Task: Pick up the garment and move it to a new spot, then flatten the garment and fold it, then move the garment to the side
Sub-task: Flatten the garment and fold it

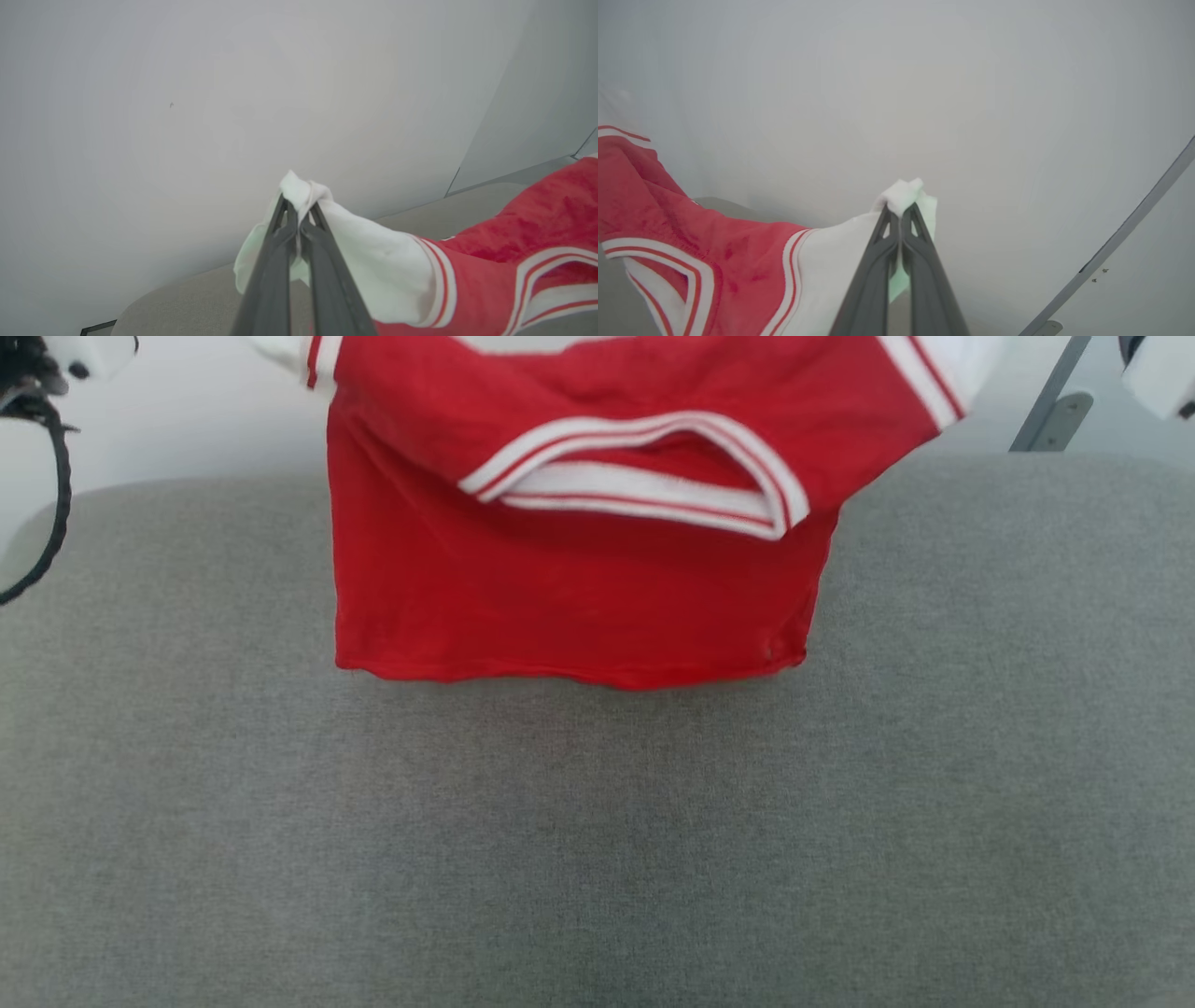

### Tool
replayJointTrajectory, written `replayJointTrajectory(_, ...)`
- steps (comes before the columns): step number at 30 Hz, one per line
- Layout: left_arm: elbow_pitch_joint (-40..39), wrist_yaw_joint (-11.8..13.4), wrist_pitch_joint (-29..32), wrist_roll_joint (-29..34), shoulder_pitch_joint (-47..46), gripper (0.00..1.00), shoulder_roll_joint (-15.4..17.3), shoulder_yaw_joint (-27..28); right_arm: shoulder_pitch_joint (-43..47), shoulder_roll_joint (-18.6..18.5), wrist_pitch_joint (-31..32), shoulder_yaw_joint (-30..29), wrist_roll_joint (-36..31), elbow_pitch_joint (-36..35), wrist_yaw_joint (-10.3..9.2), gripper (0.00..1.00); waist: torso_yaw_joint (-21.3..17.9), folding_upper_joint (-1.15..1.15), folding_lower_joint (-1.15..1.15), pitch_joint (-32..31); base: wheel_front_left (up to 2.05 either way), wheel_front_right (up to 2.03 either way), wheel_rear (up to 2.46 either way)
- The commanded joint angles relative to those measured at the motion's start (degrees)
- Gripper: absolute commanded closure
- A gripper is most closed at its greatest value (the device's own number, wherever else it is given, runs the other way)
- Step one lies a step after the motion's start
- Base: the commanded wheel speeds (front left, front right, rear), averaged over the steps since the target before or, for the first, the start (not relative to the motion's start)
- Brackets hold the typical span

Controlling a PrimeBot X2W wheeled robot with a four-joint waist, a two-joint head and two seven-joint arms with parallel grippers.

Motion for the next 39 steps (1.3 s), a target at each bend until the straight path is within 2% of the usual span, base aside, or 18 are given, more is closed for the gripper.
replayJointTrajectory(1, 0.86, -0.46, -1.00, 0.69, -1.12, 1.00, -0.61, -0.16, -1.09, 0.49, -1.37, 0.09, -1.53, 1.09, -0.03, 1.00, -0.19, 0.00, 0.00, 1.01, 0.00, 0.00, 0.00)
replayJointTrajectory(10, 8.51, -3.43, -11.43, 7.70, -9.46, 1.00, -4.29, -0.61, -10.28, 4.49, -14.36, 0.74, -12.31, 12.31, -0.03, 1.00, -0.51, 0.00, 0.00, 7.99, 0.00, 0.00, 0.00)
replayJointTrajectory(19, 16.78, -6.29, -32.75, 17.52, -19.60, 1.00, -8.26, -0.75, -20.32, 8.40, -38.11, -3.38, -30.24, 25.82, -0.03, 1.00, -0.04, 0.00, 0.00, 13.94, 0.00, 0.00, 0.00)
replayJointTrajectory(22, 19.73, -7.03, -38.43, 18.63, -20.31, 1.00, -9.33, -0.84, -21.20, 10.14, -42.67, -5.12, -34.90, 30.27, -0.03, 1.00, 0.31, 0.00, 0.00, 15.12, 0.00, 0.00, 0.00)
replayJointTrajectory(24, 22.02, -7.60, -40.02, 18.62, -19.14, 1.00, -9.93, -1.31, -20.36, 11.65, -43.56, -4.72, -35.50, 32.95, -0.03, 1.00, 0.50, 0.00, 0.00, 15.58, 0.00, 0.00, 0.00)
replayJointTrajectory(28, 26.47, -9.04, -40.14, 17.42, -15.15, 1.00, -10.85, -3.10, -17.43, 12.49, -43.01, -1.76, -34.71, 37.30, -0.03, 1.00, 0.86, 0.00, 0.00, 15.81, 0.00, 0.00, 0.00)
replayJointTrajectory(31, 29.66, -9.62, -37.90, 15.57, -11.46, 1.00, -11.59, -4.23, -14.55, 13.26, -41.07, 0.92, -30.76, 38.93, -0.03, 1.00, 1.10, 0.00, 0.00, 15.57, 0.00, 0.00, 0.00)
replayJointTrajectory(35, 34.11, -10.03, -29.89, 10.63, -5.33, 1.00, -12.62, -4.97, -8.96, 12.25, -34.66, 6.58, -22.74, 36.93, -0.03, 1.00, 1.37, 0.00, 0.00, 14.28, 0.00, 0.00, 0.00)
replayJointTrajectory(39, 33.53, -10.40, -21.87, 7.01, -0.10, 1.00, -11.67, -6.30, -3.55, 9.70, -27.27, 10.57, -14.64, 31.58, -0.03, 1.00, 1.39, 0.00, 0.00, 12.73, 0.00, 0.00, 0.00)
